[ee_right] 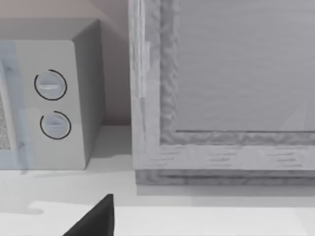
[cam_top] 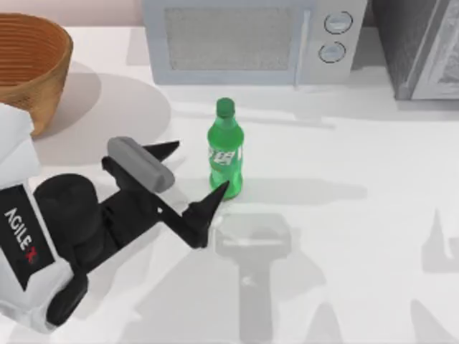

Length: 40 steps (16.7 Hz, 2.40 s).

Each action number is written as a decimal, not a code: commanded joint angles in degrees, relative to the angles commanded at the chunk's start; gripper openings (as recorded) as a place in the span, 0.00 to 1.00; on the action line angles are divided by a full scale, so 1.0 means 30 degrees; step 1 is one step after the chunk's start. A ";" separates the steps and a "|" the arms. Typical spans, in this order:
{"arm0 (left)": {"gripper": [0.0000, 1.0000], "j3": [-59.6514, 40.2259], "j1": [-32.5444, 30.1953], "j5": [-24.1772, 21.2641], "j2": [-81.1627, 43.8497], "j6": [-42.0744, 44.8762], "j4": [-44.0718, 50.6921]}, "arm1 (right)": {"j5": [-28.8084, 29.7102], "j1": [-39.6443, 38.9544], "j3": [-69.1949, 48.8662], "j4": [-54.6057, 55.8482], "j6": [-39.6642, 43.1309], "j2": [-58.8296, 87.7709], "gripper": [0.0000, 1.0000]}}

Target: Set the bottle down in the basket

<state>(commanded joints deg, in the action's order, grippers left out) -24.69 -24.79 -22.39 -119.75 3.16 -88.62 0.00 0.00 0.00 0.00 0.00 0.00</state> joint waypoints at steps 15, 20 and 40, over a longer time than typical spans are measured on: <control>1.00 -0.4463 -0.1309 0.1186 -0.1997 -0.0160 0.2390 | 0.0000 0.0000 0.0000 0.0000 0.0000 0.0000 1.00; 1.00 -0.5369 -0.1582 0.1450 -0.2371 -0.0193 0.2924 | 0.0000 0.0000 0.0000 0.0000 0.0000 0.0000 1.00; 0.00 -0.5369 -0.1582 0.1450 -0.2371 -0.0193 0.2924 | 0.0000 0.0000 0.0000 0.0000 0.0000 0.0000 1.00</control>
<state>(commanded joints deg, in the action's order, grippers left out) -40.79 -29.54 -18.04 -126.86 2.58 -79.85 0.00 0.00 0.00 0.00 0.00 0.00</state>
